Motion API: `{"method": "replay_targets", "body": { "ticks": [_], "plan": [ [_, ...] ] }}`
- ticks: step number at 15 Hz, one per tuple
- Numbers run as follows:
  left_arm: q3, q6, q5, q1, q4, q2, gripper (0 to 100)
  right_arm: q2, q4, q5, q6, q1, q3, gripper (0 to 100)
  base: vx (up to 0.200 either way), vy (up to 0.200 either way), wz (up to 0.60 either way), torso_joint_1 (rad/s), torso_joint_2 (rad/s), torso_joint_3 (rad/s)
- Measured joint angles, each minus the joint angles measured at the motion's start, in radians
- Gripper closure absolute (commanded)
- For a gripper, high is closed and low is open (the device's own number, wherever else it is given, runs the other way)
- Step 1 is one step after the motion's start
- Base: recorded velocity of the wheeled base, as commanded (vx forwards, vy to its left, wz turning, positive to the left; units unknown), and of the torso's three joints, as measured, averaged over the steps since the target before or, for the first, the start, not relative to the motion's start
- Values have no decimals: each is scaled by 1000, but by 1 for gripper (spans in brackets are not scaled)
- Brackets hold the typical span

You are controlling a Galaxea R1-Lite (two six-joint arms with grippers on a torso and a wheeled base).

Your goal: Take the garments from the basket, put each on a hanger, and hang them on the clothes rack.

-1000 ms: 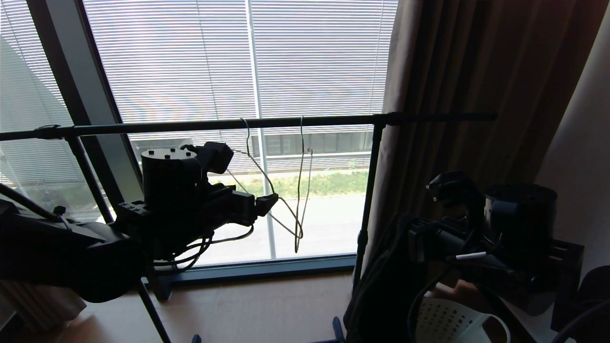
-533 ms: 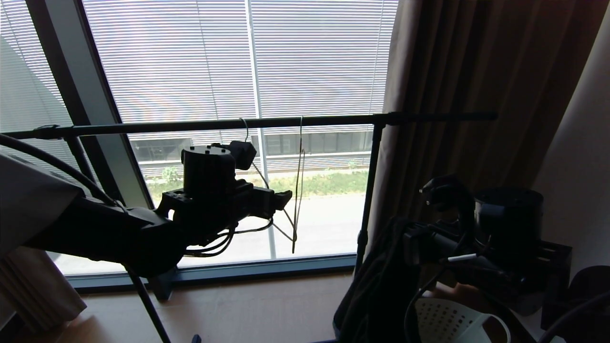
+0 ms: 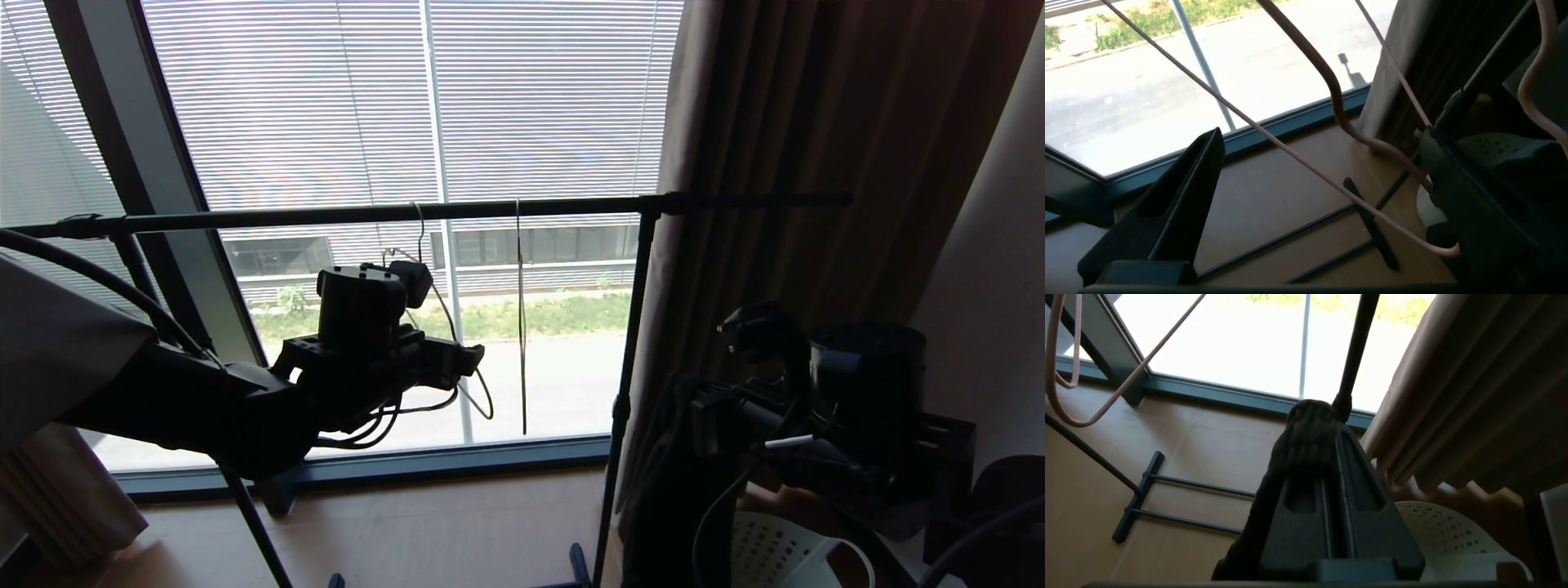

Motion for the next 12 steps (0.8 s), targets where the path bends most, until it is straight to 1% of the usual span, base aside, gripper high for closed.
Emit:
{"method": "replay_targets", "body": {
  "ticks": [3, 5, 9, 12],
  "plan": [
    [46, 3, 1, 9, 13, -60, 0, -9, 2, 0, 0, 6, 0, 100, 0, 0, 0, 0, 0, 0],
    [61, 3, 1, 28, 73, -112, 0, -14, 2, 0, 0, 10, 2, 100, 0, 0, 0, 0, 0, 0],
    [46, 11, 3, 40, 109, -154, 0, -15, 2, 0, 0, 12, 3, 100, 0, 0, 0, 0, 0, 0],
    [20, 12, 2, 53, 127, -143, 0, -10, 1, 0, 1, 12, 3, 100, 0, 0, 0, 0, 0, 0]
  ]
}}
